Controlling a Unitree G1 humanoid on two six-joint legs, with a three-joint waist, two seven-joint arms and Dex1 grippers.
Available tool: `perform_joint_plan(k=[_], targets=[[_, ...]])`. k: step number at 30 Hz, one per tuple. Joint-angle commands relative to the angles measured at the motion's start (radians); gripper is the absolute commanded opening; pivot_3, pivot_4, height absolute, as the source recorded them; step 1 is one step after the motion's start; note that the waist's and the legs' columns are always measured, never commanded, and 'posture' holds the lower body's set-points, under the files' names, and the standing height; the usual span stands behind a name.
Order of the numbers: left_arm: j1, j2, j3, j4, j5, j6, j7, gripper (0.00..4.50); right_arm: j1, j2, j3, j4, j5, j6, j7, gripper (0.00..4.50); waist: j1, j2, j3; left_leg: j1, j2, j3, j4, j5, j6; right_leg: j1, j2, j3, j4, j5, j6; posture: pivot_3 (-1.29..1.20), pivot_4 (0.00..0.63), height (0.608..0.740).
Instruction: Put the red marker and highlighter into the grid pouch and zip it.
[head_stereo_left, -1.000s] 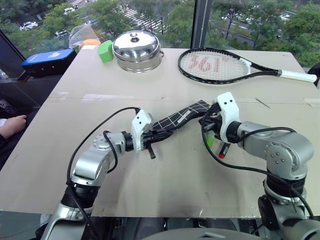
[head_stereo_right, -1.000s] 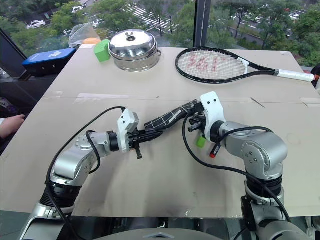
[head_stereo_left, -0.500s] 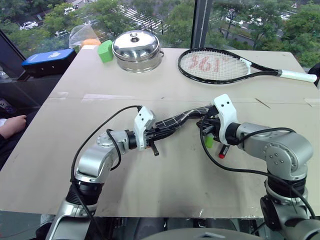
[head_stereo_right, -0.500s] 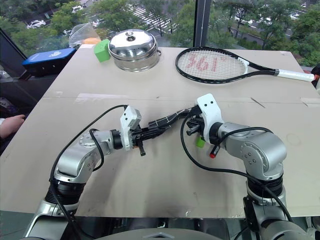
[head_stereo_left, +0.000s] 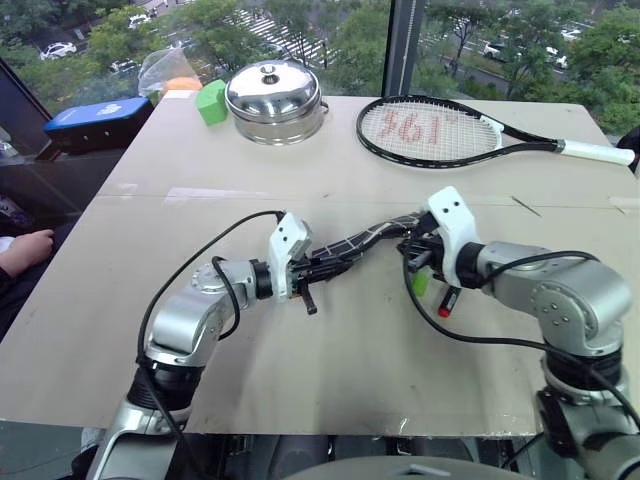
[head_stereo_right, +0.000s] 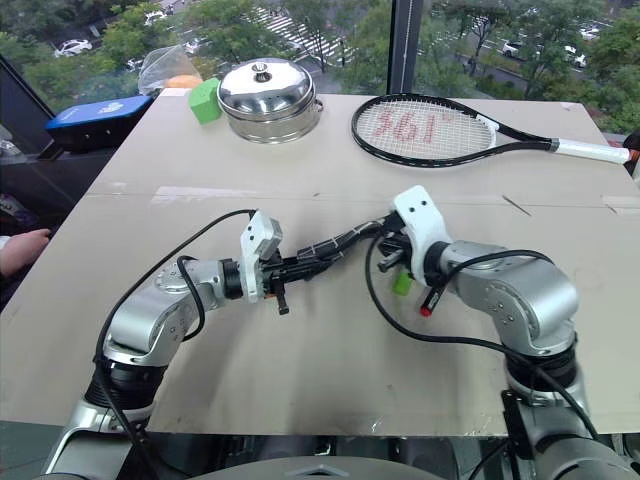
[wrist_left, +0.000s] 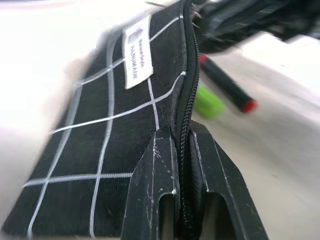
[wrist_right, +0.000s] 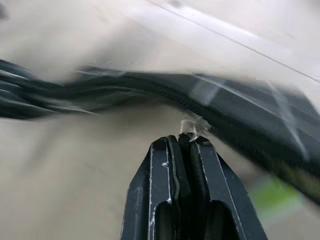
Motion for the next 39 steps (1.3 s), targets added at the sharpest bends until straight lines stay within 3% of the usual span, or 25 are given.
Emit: perform_joint_plan(k=[1,7,20,30,32,39], targets=[[0.013,0.009,-0.005,-0.090,-0.080,0.057,-0.029,0.00,-0.004,-0.049,-0.024,-0.025,0.001,-0.034,0.038,0.10,0.000,0.000,0.000,0.000,0.000,0.000,0.000,0.000,0.000,-0.001,0.000,0.000,0.000,0.000,0.000,0.00,0.150,0.740],[0.000,-0.003,-0.020,-0.079,-0.105,0.113,-0.012,0.00,-0.008,-0.111,-0.021,-0.062,0.024,-0.015,0.090,0.10,0.003,-0.001,0.001,0.000,0.000,0.000,0.000,0.000,0.000,-0.001,0.001,0.001,0.000,0.000,0.000,0.00,0.150,0.740],[-0.037,-0.064,-0.027,-0.032,-0.116,0.145,0.026,0.00,0.002,-0.055,0.013,-0.177,0.036,0.068,0.058,0.10,0.003,-0.001,0.001,-0.001,0.000,0.000,-0.001,0.000,0.000,-0.001,0.001,0.001,0.000,0.000,0.000,0.00,0.150,0.740],[-0.050,-0.102,-0.024,-0.019,-0.113,0.152,0.048,0.00,-0.002,-0.096,0.077,-0.212,0.021,0.071,0.059,0.10,0.002,-0.001,0.001,-0.001,0.000,0.001,0.000,0.000,0.000,-0.001,0.001,0.002,0.000,0.000,0.000,0.00,0.150,0.740],[-0.048,-0.106,-0.028,-0.017,-0.107,0.147,0.050,0.00,-0.002,-0.074,0.053,-0.212,0.032,0.088,0.064,0.10,0.002,-0.001,0.001,-0.001,0.000,0.000,0.000,0.000,0.000,-0.001,0.001,0.002,0.000,0.000,0.000,0.00,0.150,0.740],[-0.023,-0.094,-0.071,0.009,-0.029,0.060,0.040,0.00,0.006,0.048,-0.225,-0.134,0.178,0.167,0.117,0.10,0.004,-0.001,0.001,-0.001,0.000,0.001,0.000,0.000,0.000,-0.001,0.000,0.002,0.000,0.000,0.000,0.00,0.150,0.740]])
